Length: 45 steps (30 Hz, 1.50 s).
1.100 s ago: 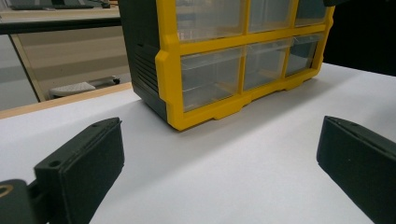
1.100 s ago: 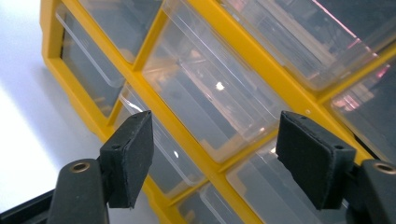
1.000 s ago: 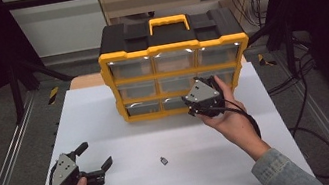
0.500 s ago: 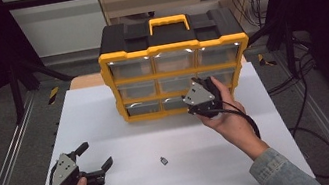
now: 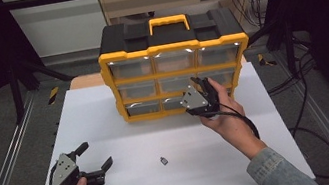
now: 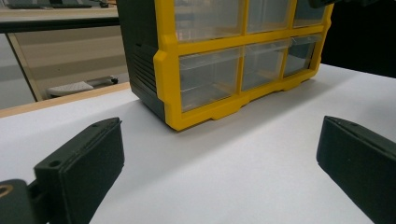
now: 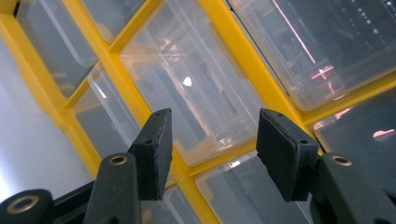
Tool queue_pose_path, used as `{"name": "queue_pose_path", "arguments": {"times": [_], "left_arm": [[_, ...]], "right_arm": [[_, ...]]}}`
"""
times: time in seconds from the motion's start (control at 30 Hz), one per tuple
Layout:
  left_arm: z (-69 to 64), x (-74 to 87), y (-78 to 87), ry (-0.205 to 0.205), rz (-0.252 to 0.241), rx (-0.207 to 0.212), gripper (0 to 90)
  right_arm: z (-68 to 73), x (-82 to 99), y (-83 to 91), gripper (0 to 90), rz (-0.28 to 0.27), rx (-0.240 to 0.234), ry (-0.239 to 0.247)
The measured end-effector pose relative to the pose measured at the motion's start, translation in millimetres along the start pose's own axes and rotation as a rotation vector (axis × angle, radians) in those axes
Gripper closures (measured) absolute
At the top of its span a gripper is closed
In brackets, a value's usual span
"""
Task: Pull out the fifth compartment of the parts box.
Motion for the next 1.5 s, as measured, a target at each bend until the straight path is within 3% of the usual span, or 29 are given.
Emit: {"name": "queue_pose_path", "arguments": {"times": [0.23, 0.47, 0.73, 1.03, 1.4, 1.5], "left_arm": [[-0.5, -0.3, -0.1, -0.002, 0.000, 0.001, 0.7], [-0.1, -0.1, 0.1, -0.001, 0.001, 0.000, 0.8], [-0.5, -0.1, 0.0, -0.004, 0.002, 0.000, 0.8], [-1.3, -0.3, -0.1, -0.006, 0.002, 0.002, 0.8], [-0.8, 0.4, -0.5, -0.008, 0.006, 0.000, 0.8], [-1.5, 0.3, -0.9, -0.009, 0.008, 0.003, 0.8]], "right_arm": [[2.0, 3.7, -1.2, 46.9, -0.001, 0.043, 0.091], [2.9, 5.9, -2.7, 47.7, 0.008, 0.073, 0.095], [3.8, 5.1, -4.1, 51.5, 0.003, 0.117, 0.149], [2.8, 0.5, -12.1, 54.7, -0.002, 0.218, 0.307], [-0.1, 0.1, -18.3, 56.2, -0.002, 0.245, 0.343], [0.1, -0.4, -19.4, 56.4, 0.001, 0.256, 0.372]]}}
Point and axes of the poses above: each handheld gripper's, and its own axes: y roughly backward along the jaws, x roughly out of its underside, z roughly to its left, the point moved 7 cm from there along -y, roughly forward along the jaws, and after that the axes turned 15 degrees about -y, right-handed, at the moved point
